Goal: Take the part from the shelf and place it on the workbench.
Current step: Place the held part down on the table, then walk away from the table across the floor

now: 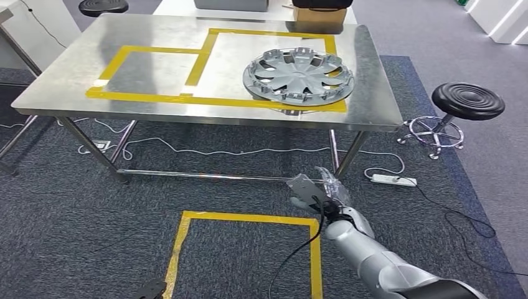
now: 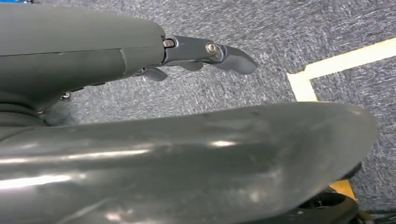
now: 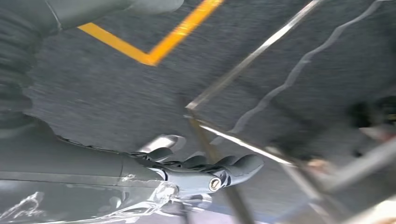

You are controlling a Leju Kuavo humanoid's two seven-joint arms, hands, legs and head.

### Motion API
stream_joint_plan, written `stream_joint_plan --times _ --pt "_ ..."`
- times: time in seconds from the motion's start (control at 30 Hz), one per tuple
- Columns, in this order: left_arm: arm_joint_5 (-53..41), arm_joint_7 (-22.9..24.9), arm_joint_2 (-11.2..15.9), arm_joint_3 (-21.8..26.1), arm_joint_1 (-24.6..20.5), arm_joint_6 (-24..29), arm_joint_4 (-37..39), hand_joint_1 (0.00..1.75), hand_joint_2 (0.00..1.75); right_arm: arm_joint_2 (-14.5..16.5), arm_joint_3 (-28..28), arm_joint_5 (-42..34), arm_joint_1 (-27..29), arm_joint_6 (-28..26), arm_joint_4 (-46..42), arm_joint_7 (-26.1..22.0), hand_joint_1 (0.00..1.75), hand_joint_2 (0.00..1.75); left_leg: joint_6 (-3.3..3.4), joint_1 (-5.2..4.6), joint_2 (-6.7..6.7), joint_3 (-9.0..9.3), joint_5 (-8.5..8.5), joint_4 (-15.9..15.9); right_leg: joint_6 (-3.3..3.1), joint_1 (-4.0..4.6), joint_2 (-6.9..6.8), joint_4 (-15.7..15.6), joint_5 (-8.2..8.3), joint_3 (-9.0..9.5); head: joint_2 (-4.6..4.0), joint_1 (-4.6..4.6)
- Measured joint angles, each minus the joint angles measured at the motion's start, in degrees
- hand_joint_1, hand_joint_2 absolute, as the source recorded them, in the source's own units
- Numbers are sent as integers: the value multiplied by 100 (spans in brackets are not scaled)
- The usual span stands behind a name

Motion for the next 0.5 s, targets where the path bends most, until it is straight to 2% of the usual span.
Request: stream_joint_plan --times 0.1,0.17,0.3,0.4,0.5 --pt "-11 0 2 28 6 4 0 0 0 -34 -269 -285 174 99 138 269 0 175 24 -14 4 -19 16 5 260 -26 -5 -63 60 18 0 -1" --pt "-14 -3 1 55 30 15 0 0 0 -74 -548 -612 482 265 252 365 0 175 28 -15 1 -24 16 6 359 -33 -11 -81 66 26 0 -2" --pt "15 -39 4 95 117 55 0 0 0 -122 -1274 -1412 1369 751 493 686 0 0 27 -5 2 -43 10 3 388 -33 -14 -76 56 6 0 -2" --pt "58 -88 9 120 142 92 0 0 0 -107 -1834 -1906 1914 1116 638 894 0 0 16 -2 7 -59 3 -1 389 -30 -9 -63 45 -22 0 -3" --pt "91 -113 9 160 161 105 0 0 0 -31 -2300 -2143 2334 1260 752 1013 0 0 2 1 7 -65 -6 -2 381 -28 -8 -45 27 -33 0 -2"
